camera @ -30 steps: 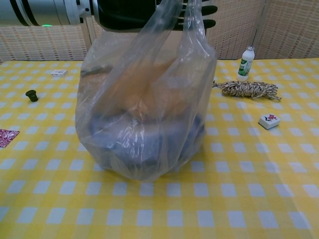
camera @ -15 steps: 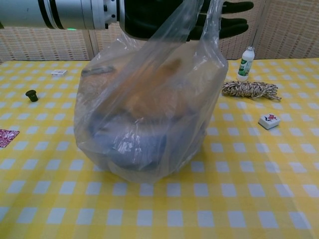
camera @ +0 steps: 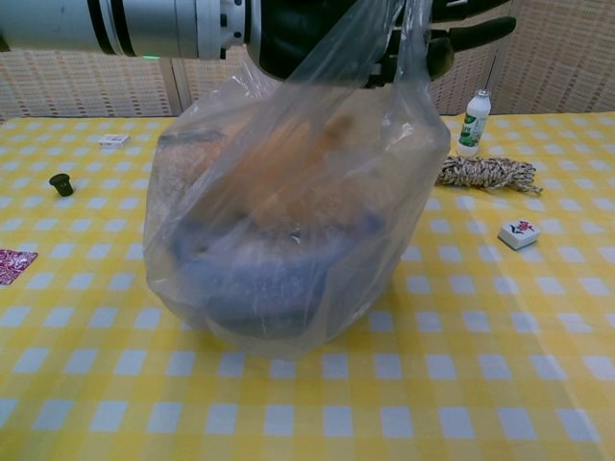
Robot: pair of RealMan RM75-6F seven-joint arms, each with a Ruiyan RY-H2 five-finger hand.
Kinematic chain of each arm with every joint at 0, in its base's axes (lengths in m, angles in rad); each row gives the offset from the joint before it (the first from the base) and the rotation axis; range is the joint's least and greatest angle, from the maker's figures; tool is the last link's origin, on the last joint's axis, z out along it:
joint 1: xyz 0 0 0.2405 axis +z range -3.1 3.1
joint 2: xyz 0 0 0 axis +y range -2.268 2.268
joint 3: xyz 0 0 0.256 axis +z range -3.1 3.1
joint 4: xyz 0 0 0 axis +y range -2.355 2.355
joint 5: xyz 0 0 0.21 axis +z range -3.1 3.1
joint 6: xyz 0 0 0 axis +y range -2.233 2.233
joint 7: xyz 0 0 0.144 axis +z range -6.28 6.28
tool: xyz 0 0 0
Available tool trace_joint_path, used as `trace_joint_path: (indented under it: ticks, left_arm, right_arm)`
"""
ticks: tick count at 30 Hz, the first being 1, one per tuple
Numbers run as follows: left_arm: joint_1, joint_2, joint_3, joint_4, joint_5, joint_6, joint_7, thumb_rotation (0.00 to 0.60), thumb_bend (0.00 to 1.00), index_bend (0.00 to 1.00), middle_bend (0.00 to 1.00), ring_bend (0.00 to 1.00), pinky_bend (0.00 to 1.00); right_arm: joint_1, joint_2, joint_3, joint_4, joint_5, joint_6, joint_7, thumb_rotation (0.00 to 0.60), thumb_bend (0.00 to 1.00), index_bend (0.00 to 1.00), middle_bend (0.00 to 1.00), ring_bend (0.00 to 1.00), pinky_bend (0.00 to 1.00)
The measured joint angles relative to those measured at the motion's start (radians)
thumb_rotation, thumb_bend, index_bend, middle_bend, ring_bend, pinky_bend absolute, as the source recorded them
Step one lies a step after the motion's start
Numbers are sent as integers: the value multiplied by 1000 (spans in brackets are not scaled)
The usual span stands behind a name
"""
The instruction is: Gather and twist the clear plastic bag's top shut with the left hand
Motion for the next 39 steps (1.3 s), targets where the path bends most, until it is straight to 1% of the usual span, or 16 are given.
trace_joint_path:
  ticks: [2,3,6,9,11,15,17,19,21,23,27,30,32,39]
  left_arm:
    - [0,8,-3,-14,-8,-8,18,600,143,309,482,417,656]
    - [1,12,-5,-21,-12,-12,28,600,157,336,501,433,669]
    - [2,25,-10,-47,-27,-31,63,600,242,419,586,500,734]
    - [5,39,-19,-74,-44,-46,95,600,309,507,692,592,842]
    - [8,50,-24,-91,-55,-55,114,600,332,543,742,641,910]
    - [14,78,-30,-128,-68,-77,147,600,350,543,777,681,970]
    - [16,96,-31,-150,-78,-94,155,600,396,520,785,691,996]
    - [13,119,-31,-179,-98,-133,168,600,442,499,786,693,1000]
    - [9,147,-32,-215,-123,-182,194,600,454,490,787,696,1000]
    - [10,178,-37,-261,-159,-233,248,600,453,485,789,703,1000]
    - [24,231,-58,-346,-238,-270,387,600,438,486,796,712,1000]
    - [45,280,-89,-421,-307,-287,493,600,431,491,800,717,1000]
    - [67,321,-122,-476,-352,-291,546,600,439,496,800,718,1000]
    - [147,461,-253,-605,-450,-275,612,600,520,467,800,713,1000]
  right_arm:
    - [0,0,0,1,0,0,1,600,371,0,0,0,0]
    - [0,0,0,1,0,-2,2,600,372,0,0,0,0]
    - [2,0,-1,1,-1,-4,1,600,371,0,0,0,0]
    - [0,0,-1,-1,-2,-1,0,600,371,0,0,0,0]
    - [-1,0,-1,-1,-2,0,-1,600,371,0,0,0,0]
    - [0,0,-2,-3,-4,-2,-2,600,371,0,0,0,0]
    - [1,0,-3,-4,-5,-5,-2,600,370,0,0,0,0]
    - [2,1,-4,-6,-6,-8,-1,600,371,0,0,0,0]
    - [3,2,-7,-8,-10,-8,1,600,371,0,0,0,0]
    - [2,3,-9,-10,-15,-5,2,600,371,0,0,0,0]
    - [-4,6,-14,-16,-30,12,5,600,370,0,0,0,0]
    - [-9,7,-19,-19,-40,23,8,600,371,0,0,0,0]
    - [-10,7,-22,-20,-45,24,9,600,371,0,0,0,0]
    - [-9,6,-31,-25,-65,28,6,600,371,0,0,0,0]
